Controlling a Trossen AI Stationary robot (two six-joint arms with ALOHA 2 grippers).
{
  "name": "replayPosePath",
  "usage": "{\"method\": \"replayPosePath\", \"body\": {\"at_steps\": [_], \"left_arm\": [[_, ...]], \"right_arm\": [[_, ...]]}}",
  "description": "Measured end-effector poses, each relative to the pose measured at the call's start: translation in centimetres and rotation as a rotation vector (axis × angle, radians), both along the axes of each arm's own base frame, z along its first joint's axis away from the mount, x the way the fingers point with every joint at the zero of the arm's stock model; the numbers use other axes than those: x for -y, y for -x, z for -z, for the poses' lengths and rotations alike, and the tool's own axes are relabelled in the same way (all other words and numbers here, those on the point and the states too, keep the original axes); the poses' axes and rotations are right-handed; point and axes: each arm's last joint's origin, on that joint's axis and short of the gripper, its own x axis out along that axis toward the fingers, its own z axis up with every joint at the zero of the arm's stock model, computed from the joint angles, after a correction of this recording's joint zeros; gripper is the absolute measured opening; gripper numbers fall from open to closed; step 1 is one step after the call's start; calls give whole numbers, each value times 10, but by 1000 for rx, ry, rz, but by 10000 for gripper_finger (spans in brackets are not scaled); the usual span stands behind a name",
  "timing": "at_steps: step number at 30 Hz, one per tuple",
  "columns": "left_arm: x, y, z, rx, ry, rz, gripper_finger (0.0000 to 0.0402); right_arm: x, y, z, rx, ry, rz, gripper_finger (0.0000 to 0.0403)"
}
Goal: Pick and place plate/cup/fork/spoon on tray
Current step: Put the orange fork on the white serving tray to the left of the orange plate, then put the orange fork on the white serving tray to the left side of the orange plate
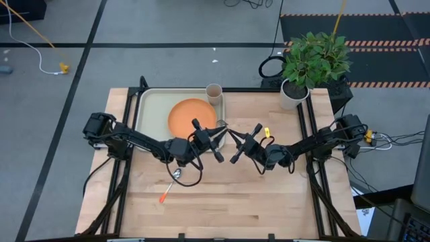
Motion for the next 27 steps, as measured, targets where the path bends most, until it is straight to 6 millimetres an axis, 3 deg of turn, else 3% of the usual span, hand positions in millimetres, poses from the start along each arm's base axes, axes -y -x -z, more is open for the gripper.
{"method": "replayPosePath", "body": {"at_steps": [9,19,27], "left_arm": [[0,0,0,-11,-17,-2,27],[-1,0,0,-18,-22,-5,103],[-1,0,0,-28,-38,-9,95]], "right_arm": [[1,0,0,-10,8,2,0],[1,0,1,-26,19,4,0],[1,0,1,-55,55,9,0]]}}
